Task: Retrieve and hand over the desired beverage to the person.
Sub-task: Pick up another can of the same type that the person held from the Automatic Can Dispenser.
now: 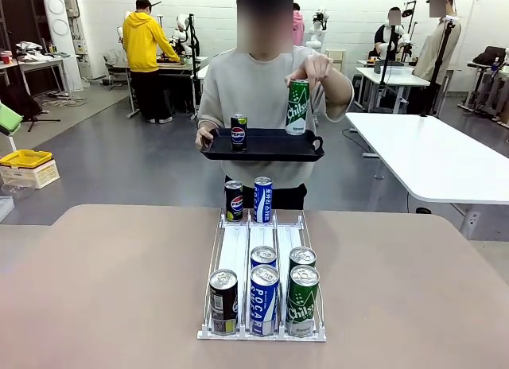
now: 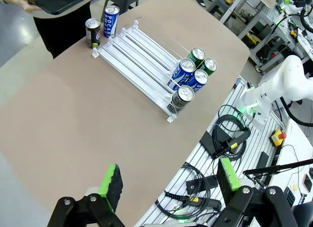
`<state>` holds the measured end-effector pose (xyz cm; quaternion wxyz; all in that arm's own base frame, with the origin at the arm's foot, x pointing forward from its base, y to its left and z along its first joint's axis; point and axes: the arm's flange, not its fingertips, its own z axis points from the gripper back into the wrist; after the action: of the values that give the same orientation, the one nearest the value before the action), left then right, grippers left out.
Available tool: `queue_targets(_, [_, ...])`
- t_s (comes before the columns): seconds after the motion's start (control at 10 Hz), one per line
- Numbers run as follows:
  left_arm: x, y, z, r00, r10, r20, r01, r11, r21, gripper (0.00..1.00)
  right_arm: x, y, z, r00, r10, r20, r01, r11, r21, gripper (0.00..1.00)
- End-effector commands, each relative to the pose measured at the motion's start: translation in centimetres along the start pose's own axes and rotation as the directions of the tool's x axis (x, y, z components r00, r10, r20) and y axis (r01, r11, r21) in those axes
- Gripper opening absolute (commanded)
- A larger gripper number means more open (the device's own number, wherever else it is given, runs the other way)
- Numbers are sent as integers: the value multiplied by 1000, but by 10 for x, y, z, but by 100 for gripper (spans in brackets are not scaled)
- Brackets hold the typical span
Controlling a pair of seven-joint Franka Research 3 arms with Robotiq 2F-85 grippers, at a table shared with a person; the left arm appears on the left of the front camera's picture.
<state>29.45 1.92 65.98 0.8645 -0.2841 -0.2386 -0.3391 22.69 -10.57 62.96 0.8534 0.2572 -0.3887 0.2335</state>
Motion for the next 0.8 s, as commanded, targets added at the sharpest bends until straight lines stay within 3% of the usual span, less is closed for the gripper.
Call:
queue_targets(0.0, [-1, -2, 1, 1000, -10, 12, 11, 1000, -15, 100, 1, -1, -1, 1000, 6, 3, -6, 1000, 19, 100])
queue_targets(0.7, [-1, -2, 1, 1000, -10, 12, 11, 1000, -15, 100, 1, -1, -1, 1000, 6, 3, -6, 1000, 19, 100])
